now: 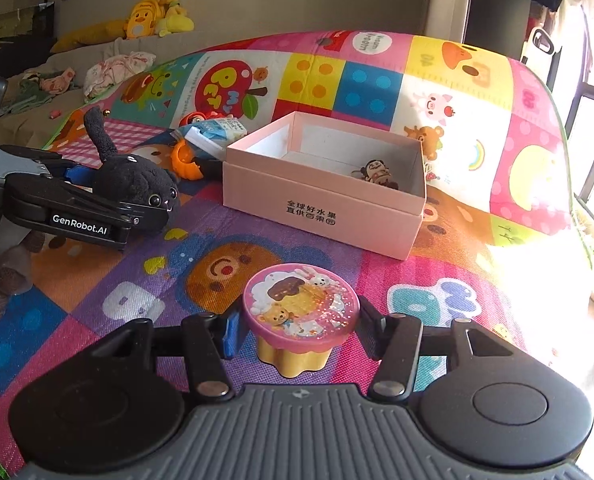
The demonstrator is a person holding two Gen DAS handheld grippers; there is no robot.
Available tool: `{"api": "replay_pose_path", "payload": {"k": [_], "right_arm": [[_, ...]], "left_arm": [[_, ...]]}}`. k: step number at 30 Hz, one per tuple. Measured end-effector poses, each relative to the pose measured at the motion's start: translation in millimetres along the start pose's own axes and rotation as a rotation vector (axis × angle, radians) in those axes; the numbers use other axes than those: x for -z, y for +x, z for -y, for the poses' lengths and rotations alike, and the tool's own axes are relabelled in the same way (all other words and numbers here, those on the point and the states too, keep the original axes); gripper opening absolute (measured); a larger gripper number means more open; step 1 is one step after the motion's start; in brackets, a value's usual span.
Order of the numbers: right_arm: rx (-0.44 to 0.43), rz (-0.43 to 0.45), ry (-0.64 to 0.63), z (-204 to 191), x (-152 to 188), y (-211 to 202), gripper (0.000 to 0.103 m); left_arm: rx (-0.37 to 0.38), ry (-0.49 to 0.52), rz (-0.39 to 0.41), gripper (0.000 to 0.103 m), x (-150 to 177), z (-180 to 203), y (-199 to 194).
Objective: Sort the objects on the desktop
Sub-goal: 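Lift the black plush cat into the pink box and open the left tool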
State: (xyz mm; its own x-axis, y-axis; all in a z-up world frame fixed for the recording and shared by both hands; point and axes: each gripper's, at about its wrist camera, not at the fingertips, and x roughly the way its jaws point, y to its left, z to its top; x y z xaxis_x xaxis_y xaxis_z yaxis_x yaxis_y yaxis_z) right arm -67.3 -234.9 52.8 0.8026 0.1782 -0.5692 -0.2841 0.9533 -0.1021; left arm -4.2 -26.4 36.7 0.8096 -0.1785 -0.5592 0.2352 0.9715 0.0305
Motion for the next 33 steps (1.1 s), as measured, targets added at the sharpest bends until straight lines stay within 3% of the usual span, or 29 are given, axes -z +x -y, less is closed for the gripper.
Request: {"api": "replay_pose_path", "payload": {"k": [6,8,11,16,20,26,33], "right_arm": [[0.047,0.201,0.057,19.9,-32.0,-34.6,0.055],[0.041,0.216,0.068,21.9,-33.5,-36.3,0.055],[0.036,0.181,0.065,22.5,-27.3,-29.5,0.055],[0.057,0.123,0.097,35.1,-15.1,-16.3,0.055],[0.060,0.100,0.119,38.7,-12.5,-6.5,0.055],[0.051,0.078,0.109,35.1,-13.0,1.0,0.055],[0.071,0.062,0.065,30.4,-39.2,20.2,0.055]], "left_arm": [[0.108,-0.007,0.245,0.091,-98.1,20.1,-10.7],[0.151,-0.021,0.260,0.091,-123.3,29.8,6.1],[0.177,-0.021,0.180,0.091,-143.8,48.2,51.2],[0.167,-0.019,0.070,0.091,-137.5,61.3,111.0],[0.199,-0.030,0.021,0.096,-130.2,56.1,129.2],[0.187,-0.032,0.094,0.100,-115.2,30.6,85.4],[0.105,-0.029,0.083,0.101,-45.8,3.8,38.6]]}}
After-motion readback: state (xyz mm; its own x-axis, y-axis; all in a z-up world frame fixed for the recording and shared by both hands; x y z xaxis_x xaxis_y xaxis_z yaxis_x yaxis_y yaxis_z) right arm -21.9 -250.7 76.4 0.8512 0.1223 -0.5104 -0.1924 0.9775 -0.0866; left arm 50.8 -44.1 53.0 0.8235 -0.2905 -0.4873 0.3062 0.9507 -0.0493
